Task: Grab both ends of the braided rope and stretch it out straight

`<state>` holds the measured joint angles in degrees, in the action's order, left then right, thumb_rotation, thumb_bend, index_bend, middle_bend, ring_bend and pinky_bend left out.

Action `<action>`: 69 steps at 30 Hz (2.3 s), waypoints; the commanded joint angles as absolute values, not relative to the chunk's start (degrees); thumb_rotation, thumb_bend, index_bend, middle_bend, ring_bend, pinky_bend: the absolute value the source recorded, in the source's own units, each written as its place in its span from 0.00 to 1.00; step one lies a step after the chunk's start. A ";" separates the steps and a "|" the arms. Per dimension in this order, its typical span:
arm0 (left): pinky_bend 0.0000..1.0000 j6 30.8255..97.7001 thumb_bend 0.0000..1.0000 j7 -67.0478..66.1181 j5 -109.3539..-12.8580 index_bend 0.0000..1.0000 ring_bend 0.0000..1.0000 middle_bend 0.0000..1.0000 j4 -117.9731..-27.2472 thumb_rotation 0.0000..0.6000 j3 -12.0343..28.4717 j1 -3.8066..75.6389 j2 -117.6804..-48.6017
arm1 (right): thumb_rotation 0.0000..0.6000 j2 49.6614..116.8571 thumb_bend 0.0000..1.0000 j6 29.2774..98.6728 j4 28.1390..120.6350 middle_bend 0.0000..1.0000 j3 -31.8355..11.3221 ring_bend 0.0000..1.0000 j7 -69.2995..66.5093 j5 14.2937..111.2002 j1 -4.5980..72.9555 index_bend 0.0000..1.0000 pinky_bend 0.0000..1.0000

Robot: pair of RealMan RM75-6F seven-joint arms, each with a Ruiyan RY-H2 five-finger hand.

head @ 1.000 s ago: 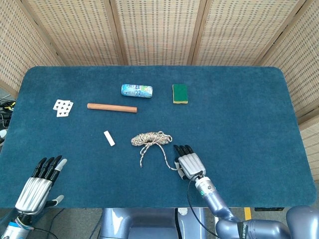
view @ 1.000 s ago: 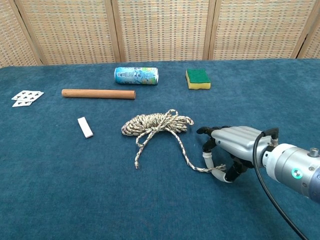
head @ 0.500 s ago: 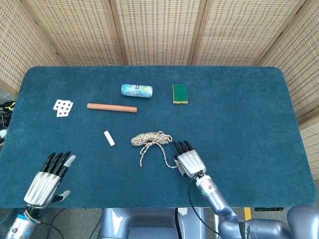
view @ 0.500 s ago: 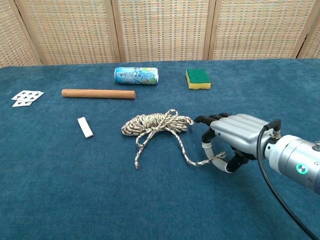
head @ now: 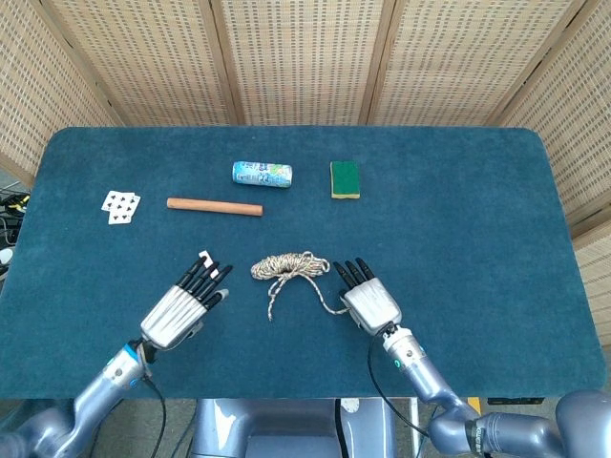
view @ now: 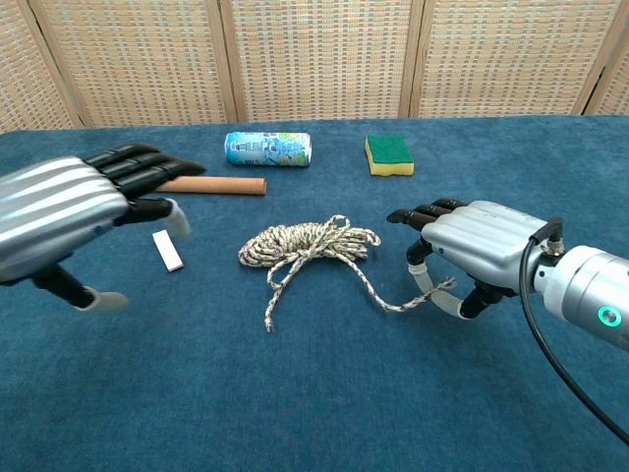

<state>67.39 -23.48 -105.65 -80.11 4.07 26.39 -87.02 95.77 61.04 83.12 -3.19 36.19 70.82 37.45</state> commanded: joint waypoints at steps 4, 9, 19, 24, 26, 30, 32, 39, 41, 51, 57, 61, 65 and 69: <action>0.00 60.31 0.21 -25.64 -105.11 0.34 0.00 0.00 -74.40 1.00 5.85 33.35 -93.12 | 1.00 95.53 0.49 60.05 82.43 0.00 -3.63 0.00 35.52 70.76 37.71 0.64 0.00; 0.00 57.23 0.26 -27.05 -103.27 0.38 0.00 0.00 -73.54 1.00 6.09 36.32 -95.85 | 1.00 95.30 0.49 58.99 81.96 0.00 -4.28 0.00 34.21 70.14 37.89 0.64 0.00; 0.00 55.66 0.33 -28.01 -100.76 0.49 0.00 0.00 -70.38 1.00 5.66 39.37 -99.69 | 1.00 95.38 0.49 57.81 81.20 0.00 -4.81 0.00 32.78 69.71 38.16 0.64 0.00; 0.00 55.91 0.33 -27.37 -99.89 0.49 0.00 0.00 -67.82 1.00 4.72 39.78 -101.43 | 1.00 95.77 0.49 57.42 80.67 0.00 -4.87 0.00 32.13 69.66 38.22 0.64 0.00; 0.00 56.18 0.33 -27.10 -99.52 0.49 0.00 0.00 -66.86 1.00 4.31 39.92 -102.34 | 1.00 95.93 0.49 57.41 80.39 0.00 -4.87 0.00 31.80 69.82 38.21 0.64 0.00; 0.00 56.44 0.33 -27.48 -99.51 0.49 0.00 0.00 -65.39 1.00 3.21 40.34 -103.64 | 1.00 96.15 0.50 57.54 80.01 0.00 -4.98 0.00 30.98 69.99 38.06 0.64 0.00; 0.00 56.47 0.33 -27.78 -99.24 0.49 0.00 0.00 -64.86 1.00 2.85 40.48 -104.16 | 1.00 96.11 0.50 57.53 79.72 0.00 -4.81 0.00 30.90 70.20 38.00 0.64 0.00; 0.00 56.18 0.33 -29.37 -97.98 0.49 0.00 0.00 -64.78 1.00 2.37 41.02 -104.55 | 1.00 96.07 0.50 57.44 79.07 0.00 -4.41 0.00 30.70 70.21 37.59 0.64 0.00; 0.00 56.06 0.33 -29.82 -97.63 0.49 0.00 0.00 -64.82 1.00 2.22 41.18 -104.56 | 1.00 96.09 0.50 57.47 78.93 0.00 -4.41 0.00 30.49 70.35 37.53 0.64 0.00; 0.00 54.67 0.35 -32.81 -95.63 0.49 0.00 0.00 -65.30 1.00 1.88 42.08 -105.54 | 1.00 96.65 0.50 56.91 77.89 0.00 -4.51 0.00 29.69 70.55 37.57 0.64 0.00; 0.00 53.75 0.39 -34.51 -94.37 0.49 0.00 0.00 -66.09 1.00 2.01 42.59 -105.53 | 1.00 97.14 0.50 56.62 77.18 0.00 -4.49 0.00 29.23 70.76 37.60 0.65 0.00; 0.00 53.36 0.39 -35.37 -93.83 0.49 0.00 0.00 -66.40 1.00 1.84 42.86 -105.56 | 1.00 97.36 0.50 56.52 76.78 0.00 -4.42 0.00 28.87 71.01 37.57 0.65 0.00; 0.00 53.34 0.39 -35.79 -93.40 0.49 0.00 0.00 -66.31 1.00 1.53 42.98 -105.75 | 1.00 97.36 0.50 56.50 76.57 0.00 -4.49 0.00 28.51 71.17 37.50 0.65 0.00; 0.00 53.44 0.39 -35.91 -92.94 0.49 0.00 0.00 -66.12 1.00 1.41 43.04 -105.88 | 1.00 97.27 0.50 56.52 76.51 0.00 -4.51 0.00 28.31 71.37 37.44 0.65 0.00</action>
<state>53.44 -35.91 -92.94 -66.13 1.42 43.03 -105.87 97.28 56.52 76.51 -4.51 28.30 71.37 37.44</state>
